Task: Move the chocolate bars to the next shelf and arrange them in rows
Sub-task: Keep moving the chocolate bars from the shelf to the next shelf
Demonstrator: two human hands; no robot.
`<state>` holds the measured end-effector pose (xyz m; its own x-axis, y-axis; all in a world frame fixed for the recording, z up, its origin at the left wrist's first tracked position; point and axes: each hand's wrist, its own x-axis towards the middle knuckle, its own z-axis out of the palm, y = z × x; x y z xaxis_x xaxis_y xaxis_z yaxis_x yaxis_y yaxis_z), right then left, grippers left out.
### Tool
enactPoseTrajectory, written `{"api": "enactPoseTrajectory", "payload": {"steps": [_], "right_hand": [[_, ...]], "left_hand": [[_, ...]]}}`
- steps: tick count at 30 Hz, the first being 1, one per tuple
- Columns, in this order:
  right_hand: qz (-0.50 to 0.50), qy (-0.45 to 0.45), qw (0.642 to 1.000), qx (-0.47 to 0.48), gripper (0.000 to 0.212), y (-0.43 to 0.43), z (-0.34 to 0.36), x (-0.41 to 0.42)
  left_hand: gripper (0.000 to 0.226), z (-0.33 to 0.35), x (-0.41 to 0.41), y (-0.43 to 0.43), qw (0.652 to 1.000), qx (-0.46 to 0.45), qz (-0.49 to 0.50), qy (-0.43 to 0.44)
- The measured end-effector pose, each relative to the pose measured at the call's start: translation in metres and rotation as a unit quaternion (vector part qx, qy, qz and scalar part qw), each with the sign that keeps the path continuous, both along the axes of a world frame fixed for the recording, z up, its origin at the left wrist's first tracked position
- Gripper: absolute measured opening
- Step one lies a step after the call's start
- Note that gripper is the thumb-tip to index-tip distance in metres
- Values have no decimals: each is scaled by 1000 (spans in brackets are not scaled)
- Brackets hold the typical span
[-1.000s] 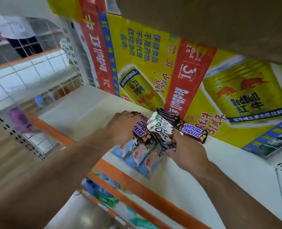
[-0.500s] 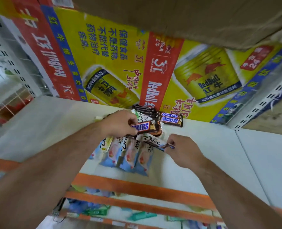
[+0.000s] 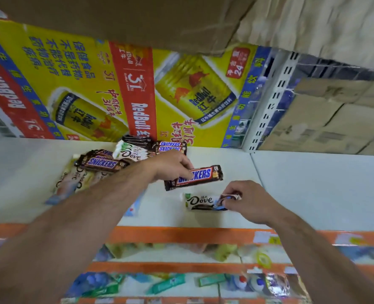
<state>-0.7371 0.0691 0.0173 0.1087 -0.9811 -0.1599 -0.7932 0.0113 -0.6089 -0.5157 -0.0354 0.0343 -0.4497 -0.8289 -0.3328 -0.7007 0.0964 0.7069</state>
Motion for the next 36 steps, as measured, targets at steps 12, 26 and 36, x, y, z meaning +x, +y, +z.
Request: {"api": "enactPoseTrajectory", "payload": {"steps": [12,26,36], "right_hand": [[-109,4,994,-17,3,105,8,-223],[-277,0,961,-26,17,167,3,-403],[-340,15,940,4,4,138,3,-545]], "left_hand": [[4,3,-242,65,998,30,-56,24],[10,-3,-487,71,972,32,-233,19],[6,-9,-666,19,954,21,-295,38]]}}
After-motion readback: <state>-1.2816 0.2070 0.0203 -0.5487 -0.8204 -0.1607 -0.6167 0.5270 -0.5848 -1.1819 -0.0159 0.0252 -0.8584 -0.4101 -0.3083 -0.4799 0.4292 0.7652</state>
